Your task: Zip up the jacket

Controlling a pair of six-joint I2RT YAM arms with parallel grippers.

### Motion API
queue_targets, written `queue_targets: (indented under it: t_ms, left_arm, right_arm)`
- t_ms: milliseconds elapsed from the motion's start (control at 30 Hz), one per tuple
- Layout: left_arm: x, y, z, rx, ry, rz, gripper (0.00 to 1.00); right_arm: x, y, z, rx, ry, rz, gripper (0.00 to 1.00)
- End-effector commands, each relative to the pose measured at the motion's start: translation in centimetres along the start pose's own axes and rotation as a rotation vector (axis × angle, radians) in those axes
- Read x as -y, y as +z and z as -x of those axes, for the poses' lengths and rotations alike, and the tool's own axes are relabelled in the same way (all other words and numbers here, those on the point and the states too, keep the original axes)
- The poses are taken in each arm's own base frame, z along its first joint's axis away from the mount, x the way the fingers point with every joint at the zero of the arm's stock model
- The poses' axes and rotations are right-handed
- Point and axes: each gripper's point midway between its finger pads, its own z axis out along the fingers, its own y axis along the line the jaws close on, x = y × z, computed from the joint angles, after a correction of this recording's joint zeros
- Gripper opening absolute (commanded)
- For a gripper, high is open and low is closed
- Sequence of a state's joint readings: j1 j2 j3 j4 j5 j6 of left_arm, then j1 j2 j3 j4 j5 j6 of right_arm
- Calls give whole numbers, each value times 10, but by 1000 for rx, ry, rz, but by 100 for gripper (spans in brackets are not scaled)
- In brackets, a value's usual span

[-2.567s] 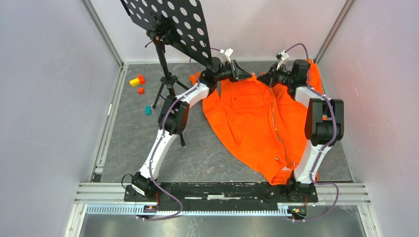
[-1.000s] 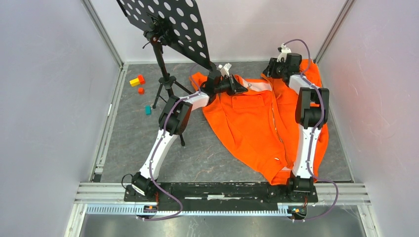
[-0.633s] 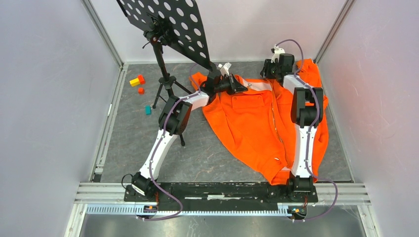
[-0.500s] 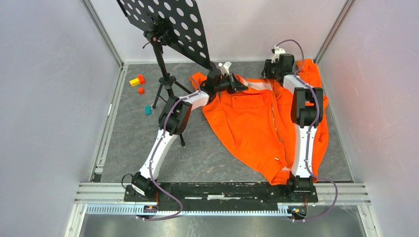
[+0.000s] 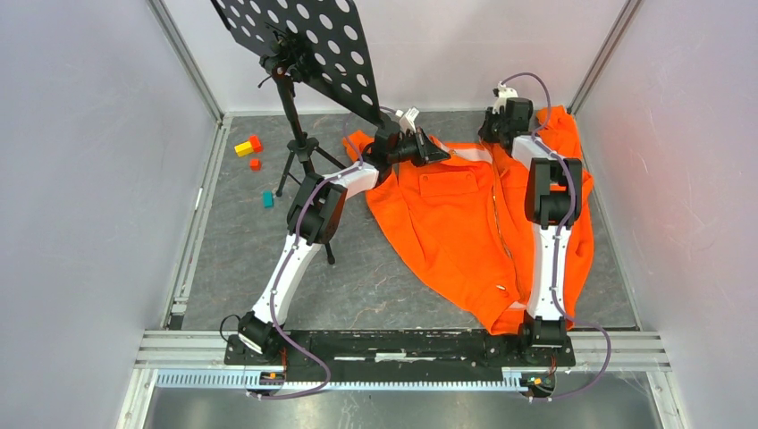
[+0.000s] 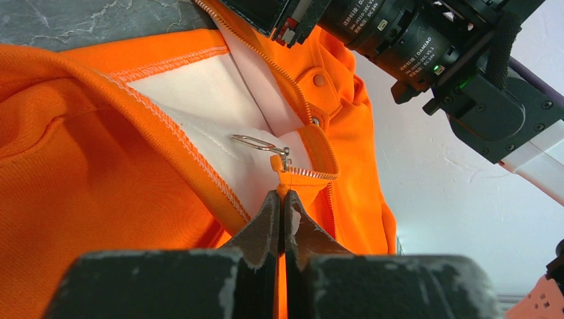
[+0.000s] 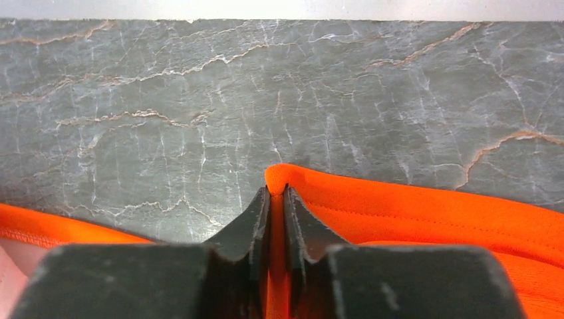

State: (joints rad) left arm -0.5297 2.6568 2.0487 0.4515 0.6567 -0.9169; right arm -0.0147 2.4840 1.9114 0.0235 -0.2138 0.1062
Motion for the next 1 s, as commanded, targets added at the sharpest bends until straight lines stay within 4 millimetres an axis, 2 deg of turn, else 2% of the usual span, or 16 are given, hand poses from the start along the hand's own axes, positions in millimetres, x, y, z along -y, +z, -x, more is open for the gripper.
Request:
queue_targets:
  t_ms: [0,67,167,267,333,433,533,700,800,833,900,967]
  left_arm:
    - [23,3,13,15,69,-67,2]
    - [26,3,13,10,102,-73,2]
    - [31,2,12,-1,163,-91,2]
    - [37,0,11,-17,241,-107,2]
    - [40,-2,11,-26,298,-111,2]
    - [46,-4,10,-37,357,-123,2]
    - [51,-5,10,-43,392,-137,2]
    - [60,-5,11,-42,396,-163,2]
    - [64,-5,10,-44,390,-169,2]
    - [66,-5,9,-48,391,-174,2]
    - [72,-6,8,-54,398,-192,2]
    - [79,-7,6,-59,406,-220,2]
  right_arm:
    - [-9,5,15,38,-6,52,11]
    - [-15,-3,34,68,-14,76,8]
    - [-29,-28,66,122,-38,129,8]
    - [-41,-60,88,164,-73,197,9]
    - [-45,-79,93,174,-84,231,7]
    - [-52,-103,85,179,-83,317,6]
    - [-61,-120,75,177,-79,434,15]
    - [-58,-123,60,150,25,539,14]
    - [-59,-120,59,162,68,576,1]
    - [-63,-122,60,168,87,605,1]
    - [-70,-127,62,188,119,657,8]
    - [-79,-133,57,186,140,713,9]
